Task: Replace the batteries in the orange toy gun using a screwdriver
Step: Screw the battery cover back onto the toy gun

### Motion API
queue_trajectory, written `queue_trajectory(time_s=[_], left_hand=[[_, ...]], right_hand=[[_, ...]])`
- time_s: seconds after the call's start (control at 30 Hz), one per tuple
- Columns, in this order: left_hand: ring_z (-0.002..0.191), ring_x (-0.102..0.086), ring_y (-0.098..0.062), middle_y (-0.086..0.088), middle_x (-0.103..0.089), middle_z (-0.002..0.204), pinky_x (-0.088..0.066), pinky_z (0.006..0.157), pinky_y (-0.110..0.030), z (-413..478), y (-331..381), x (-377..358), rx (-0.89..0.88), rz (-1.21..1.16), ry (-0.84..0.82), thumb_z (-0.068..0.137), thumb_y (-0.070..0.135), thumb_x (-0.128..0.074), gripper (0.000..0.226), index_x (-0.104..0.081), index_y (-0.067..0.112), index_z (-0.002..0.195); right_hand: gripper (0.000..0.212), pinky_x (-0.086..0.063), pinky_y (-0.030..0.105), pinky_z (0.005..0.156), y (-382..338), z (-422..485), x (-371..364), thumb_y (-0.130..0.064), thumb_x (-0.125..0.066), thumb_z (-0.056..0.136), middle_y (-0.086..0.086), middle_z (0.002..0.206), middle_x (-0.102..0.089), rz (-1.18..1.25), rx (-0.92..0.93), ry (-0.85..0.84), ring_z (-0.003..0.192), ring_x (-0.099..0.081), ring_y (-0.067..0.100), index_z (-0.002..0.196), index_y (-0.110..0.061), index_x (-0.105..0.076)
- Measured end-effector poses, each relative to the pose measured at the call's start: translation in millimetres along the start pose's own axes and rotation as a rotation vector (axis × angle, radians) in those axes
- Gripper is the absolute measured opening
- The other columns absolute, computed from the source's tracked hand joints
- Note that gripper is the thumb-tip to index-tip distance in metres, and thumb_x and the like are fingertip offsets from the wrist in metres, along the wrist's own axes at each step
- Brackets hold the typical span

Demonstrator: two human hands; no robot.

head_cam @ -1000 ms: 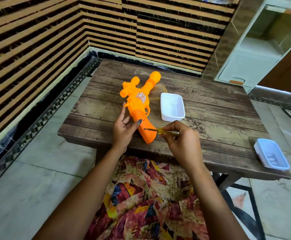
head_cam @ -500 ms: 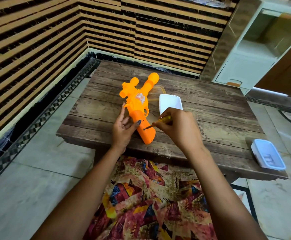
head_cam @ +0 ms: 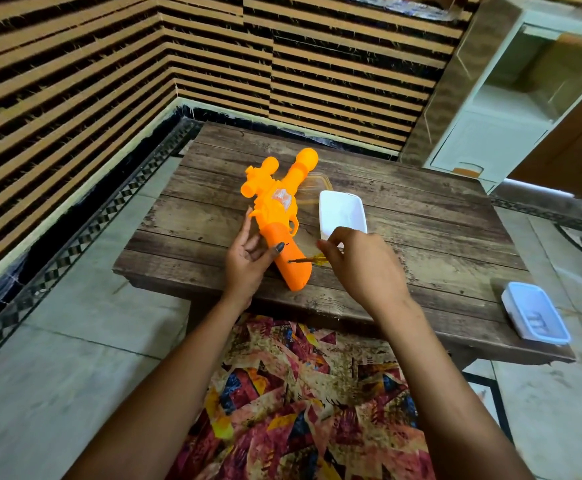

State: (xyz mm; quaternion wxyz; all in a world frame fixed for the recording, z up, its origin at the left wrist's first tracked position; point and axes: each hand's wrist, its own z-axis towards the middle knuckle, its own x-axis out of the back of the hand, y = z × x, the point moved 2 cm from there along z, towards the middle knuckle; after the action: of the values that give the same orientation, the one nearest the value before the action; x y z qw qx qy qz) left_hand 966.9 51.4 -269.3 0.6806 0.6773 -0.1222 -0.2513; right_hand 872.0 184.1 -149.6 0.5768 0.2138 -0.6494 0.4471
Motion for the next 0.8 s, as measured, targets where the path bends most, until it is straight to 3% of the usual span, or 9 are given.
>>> queue_trajectory(time_s=[0.07, 0.13, 0.2, 0.3, 0.37, 0.47, 0.57, 0.63, 0.8], left_hand=[[0.102, -0.060, 0.005, -0.023, -0.046, 0.135, -0.050, 0.086, -0.017, -0.1, -0.3, 0.9, 0.001, 0.011, -0.004, 0.080, -0.009, -0.061, 0.082, -0.016, 0.012, 0.146], [0.106, -0.059, 0.000, -0.022, -0.046, 0.136, -0.049, 0.089, -0.020, -0.4, -0.1, 1.0, 0.003, 0.022, -0.010, 0.081, -0.009, -0.061, 0.082, -0.016, 0.013, 0.146], [0.112, -0.058, -0.010, -0.022, -0.045, 0.136, -0.049, 0.092, -0.023, -0.7, 0.3, 0.9, 0.007, 0.027, -0.008, 0.081, -0.008, -0.060, 0.082, -0.016, 0.013, 0.147], [0.118, -0.054, -0.022, -0.023, -0.045, 0.136, -0.047, 0.096, -0.029, -1.1, -0.1, 1.2, 0.007, 0.029, 0.004, 0.080, -0.007, -0.061, 0.083, -0.016, 0.014, 0.146], [0.114, -0.057, -0.016, -0.024, -0.046, 0.135, -0.049, 0.094, -0.027, -1.5, -0.5, 1.5, -0.006, 0.035, 0.012, 0.080, -0.007, -0.062, 0.082, -0.017, 0.013, 0.146], [0.105, -0.059, 0.003, -0.022, -0.046, 0.135, -0.050, 0.090, -0.021, -1.8, -0.1, 1.1, -0.027, 0.036, 0.011, 0.079, -0.008, -0.062, 0.082, -0.018, 0.011, 0.146], [0.105, -0.059, 0.004, -0.023, -0.045, 0.135, -0.049, 0.091, -0.021, -2.1, 0.2, 1.4, -0.042, 0.032, 0.011, 0.079, -0.007, -0.063, 0.083, -0.018, 0.011, 0.146], [0.103, -0.059, 0.005, -0.024, -0.046, 0.134, -0.049, 0.089, -0.020, -2.3, 0.2, 0.8, -0.043, 0.029, 0.014, 0.079, -0.008, -0.063, 0.083, -0.018, 0.011, 0.146], [0.103, -0.059, 0.007, -0.025, -0.044, 0.135, -0.050, 0.086, -0.017, -2.2, -0.2, 0.4, -0.063, 0.035, 0.010, 0.079, -0.009, -0.062, 0.082, -0.018, 0.010, 0.146]], right_hand=[[0.025, -0.042, 0.032, 0.064, 1.7, 2.1, -2.5, -0.031, -0.071, 0.079, 0.006, 0.091, -0.058, 0.111, -0.013, -0.102, 0.083, -0.057, 0.028, 0.097, -0.019, -0.059], [0.020, -0.045, 0.031, 0.064, 2.3, 2.2, -4.4, -0.018, -0.073, 0.074, 0.006, 0.092, -0.062, 0.133, -0.005, -0.074, 0.082, -0.060, 0.029, 0.090, -0.020, -0.061], [0.010, -0.048, 0.032, 0.061, 2.3, -1.0, -3.8, -0.025, -0.070, 0.079, 0.009, 0.081, -0.067, 0.125, -0.024, 0.045, 0.077, -0.062, 0.030, 0.085, -0.019, -0.065], [0.026, -0.043, 0.031, 0.058, 2.4, -4.7, -6.8, -0.041, -0.057, 0.088, 0.013, 0.079, -0.067, 0.005, -0.046, 0.083, 0.077, -0.062, 0.033, 0.091, -0.017, -0.066], [0.026, -0.045, 0.032, 0.064, 2.9, -4.3, -8.1, -0.039, -0.064, 0.084, 0.009, 0.087, -0.064, 0.096, -0.044, 0.015, 0.081, -0.060, 0.030, 0.097, -0.017, -0.062], [0.025, -0.046, 0.032, 0.066, 4.3, -4.2, -9.9, -0.020, -0.075, 0.074, 0.005, 0.092, -0.061, 0.165, -0.012, -0.031, 0.083, -0.059, 0.026, 0.095, -0.019, -0.060], [0.011, -0.044, 0.032, 0.059, 4.8, -5.5, -10.0, -0.030, -0.069, 0.080, 0.007, 0.077, -0.065, 0.119, -0.041, 0.091, 0.074, -0.060, 0.029, 0.085, -0.021, -0.065], [0.018, -0.037, 0.030, 0.055, 4.0, -6.1, -11.6, -0.037, -0.061, 0.086, 0.009, 0.073, -0.064, 0.070, -0.050, 0.099, 0.072, -0.060, 0.032, 0.089, -0.020, -0.065], [0.025, -0.043, 0.030, 0.062, 3.0, -7.5, -11.9, -0.023, -0.076, 0.073, 0.003, 0.089, -0.064, 0.139, -0.003, -0.005, 0.082, -0.060, 0.025, 0.094, -0.021, -0.062]])
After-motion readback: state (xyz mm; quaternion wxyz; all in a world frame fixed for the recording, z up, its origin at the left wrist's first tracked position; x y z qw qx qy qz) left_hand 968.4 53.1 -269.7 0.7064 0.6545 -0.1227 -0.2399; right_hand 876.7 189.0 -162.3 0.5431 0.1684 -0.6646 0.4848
